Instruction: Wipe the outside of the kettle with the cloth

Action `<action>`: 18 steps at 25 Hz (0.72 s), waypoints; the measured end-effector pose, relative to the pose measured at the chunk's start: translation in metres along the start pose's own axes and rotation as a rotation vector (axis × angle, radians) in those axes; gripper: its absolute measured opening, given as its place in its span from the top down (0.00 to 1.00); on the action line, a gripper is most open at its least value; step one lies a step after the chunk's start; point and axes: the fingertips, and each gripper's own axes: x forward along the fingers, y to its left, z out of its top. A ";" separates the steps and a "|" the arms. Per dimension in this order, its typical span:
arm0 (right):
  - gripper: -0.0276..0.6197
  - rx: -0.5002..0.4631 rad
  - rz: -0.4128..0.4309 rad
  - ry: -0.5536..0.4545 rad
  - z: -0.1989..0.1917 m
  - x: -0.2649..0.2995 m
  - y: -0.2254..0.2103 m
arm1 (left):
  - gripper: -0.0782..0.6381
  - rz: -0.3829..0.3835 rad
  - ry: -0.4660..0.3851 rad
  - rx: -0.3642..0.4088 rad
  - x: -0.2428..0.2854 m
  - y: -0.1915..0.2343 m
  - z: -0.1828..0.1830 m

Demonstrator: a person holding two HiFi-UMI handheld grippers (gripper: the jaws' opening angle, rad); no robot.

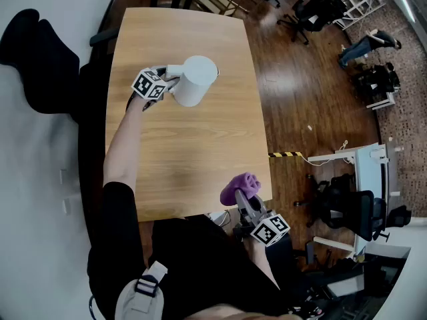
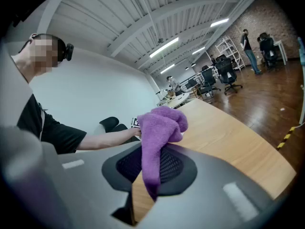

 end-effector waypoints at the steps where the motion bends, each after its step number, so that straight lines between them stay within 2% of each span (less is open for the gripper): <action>1: 0.87 0.005 0.001 0.001 0.000 -0.004 -0.006 | 0.86 0.015 0.033 0.032 0.004 -0.010 -0.006; 2: 0.87 0.009 0.002 0.002 0.001 -0.008 -0.013 | 0.80 0.022 0.062 0.064 0.009 -0.022 -0.011; 4: 0.87 0.016 0.007 0.007 0.011 -0.012 -0.025 | 0.80 0.013 0.087 0.113 0.029 -0.060 -0.013; 8: 0.87 0.016 0.060 0.016 0.045 -0.006 -0.032 | 0.80 0.016 0.003 0.117 0.063 -0.153 -0.008; 11: 0.87 0.012 0.106 0.021 0.066 0.002 -0.027 | 0.80 0.029 -0.044 0.130 0.053 -0.225 -0.019; 14: 0.87 0.011 0.100 0.053 0.080 0.012 -0.036 | 0.80 -0.012 -0.028 0.157 0.026 -0.296 -0.029; 16: 0.87 -0.031 0.081 0.104 0.079 0.023 -0.040 | 0.79 -0.024 -0.031 0.161 0.013 -0.327 -0.040; 18: 0.87 -0.133 0.104 0.180 0.071 0.044 -0.026 | 0.79 -0.010 -0.057 0.152 0.010 -0.340 -0.053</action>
